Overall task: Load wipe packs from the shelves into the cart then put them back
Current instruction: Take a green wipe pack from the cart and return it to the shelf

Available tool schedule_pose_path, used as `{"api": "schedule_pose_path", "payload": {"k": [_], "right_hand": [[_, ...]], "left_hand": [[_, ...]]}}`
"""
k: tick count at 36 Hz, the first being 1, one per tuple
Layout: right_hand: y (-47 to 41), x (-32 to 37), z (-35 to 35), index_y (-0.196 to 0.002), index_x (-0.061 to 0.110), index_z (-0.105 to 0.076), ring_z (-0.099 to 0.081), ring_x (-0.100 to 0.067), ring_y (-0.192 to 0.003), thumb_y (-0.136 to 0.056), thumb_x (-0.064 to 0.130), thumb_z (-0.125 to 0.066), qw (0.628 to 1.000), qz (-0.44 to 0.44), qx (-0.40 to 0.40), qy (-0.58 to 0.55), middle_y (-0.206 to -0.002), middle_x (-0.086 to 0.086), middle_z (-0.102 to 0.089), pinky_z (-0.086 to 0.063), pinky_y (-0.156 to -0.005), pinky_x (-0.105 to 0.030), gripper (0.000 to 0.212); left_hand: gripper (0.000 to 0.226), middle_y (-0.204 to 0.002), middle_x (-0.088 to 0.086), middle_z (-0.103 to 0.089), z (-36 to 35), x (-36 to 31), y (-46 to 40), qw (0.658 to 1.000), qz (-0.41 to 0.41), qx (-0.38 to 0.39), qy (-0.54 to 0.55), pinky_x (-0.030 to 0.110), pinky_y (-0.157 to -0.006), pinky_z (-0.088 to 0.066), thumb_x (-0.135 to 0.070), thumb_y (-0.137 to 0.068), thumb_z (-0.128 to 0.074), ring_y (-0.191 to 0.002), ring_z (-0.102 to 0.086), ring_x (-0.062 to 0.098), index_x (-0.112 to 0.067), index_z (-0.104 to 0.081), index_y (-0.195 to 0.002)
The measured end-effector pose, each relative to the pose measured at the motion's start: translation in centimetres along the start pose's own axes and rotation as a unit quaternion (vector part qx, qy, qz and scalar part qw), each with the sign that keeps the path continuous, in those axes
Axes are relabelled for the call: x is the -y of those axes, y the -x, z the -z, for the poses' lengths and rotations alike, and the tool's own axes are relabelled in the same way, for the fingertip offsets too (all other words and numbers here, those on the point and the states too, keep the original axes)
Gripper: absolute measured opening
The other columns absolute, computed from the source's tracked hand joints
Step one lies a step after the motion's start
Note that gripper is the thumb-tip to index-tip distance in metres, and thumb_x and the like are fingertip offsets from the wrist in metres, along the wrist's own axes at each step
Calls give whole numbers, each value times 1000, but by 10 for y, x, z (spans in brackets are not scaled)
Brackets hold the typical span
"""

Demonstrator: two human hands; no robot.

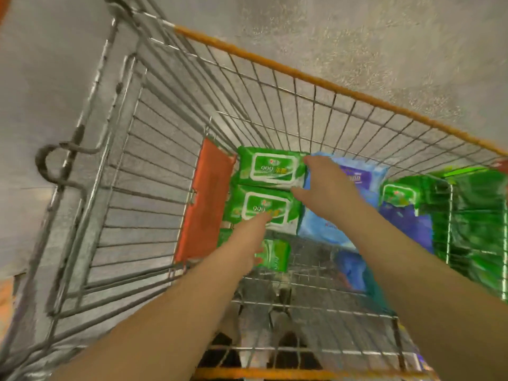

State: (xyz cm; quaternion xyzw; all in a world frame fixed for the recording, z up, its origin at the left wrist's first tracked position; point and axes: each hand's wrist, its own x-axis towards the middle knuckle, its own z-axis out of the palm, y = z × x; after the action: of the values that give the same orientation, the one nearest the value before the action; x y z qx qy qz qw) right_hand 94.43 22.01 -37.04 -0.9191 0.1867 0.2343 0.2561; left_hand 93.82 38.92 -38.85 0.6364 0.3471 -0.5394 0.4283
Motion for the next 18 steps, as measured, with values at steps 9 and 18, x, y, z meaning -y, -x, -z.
{"api": "schedule_pose_path", "payload": {"k": [9,18], "right_hand": [[-97,-19,-69,-157,11,-21,-17,-36,-151,-80,40,-76,981,76,33,176,-162,-16,-23,-20,-123,-43,100],[-142,-17,-84,-160,13,9,-22,-45,-145,-69,59,-79,950,98,57,291,-157,-17,-26,-18,-119,-53,134]], "left_hand": [[16,-91,0,-51,-6,9,-76,985,57,-52,152,44,-96,-54,-33,-103,-55,-105,-59,25,-18,-52,-108],[11,-82,5,-53,-9,11,-111,970,70,-54,227,40,-97,-58,-26,-105,-54,-85,-63,20,-16,-50,-109]]}}
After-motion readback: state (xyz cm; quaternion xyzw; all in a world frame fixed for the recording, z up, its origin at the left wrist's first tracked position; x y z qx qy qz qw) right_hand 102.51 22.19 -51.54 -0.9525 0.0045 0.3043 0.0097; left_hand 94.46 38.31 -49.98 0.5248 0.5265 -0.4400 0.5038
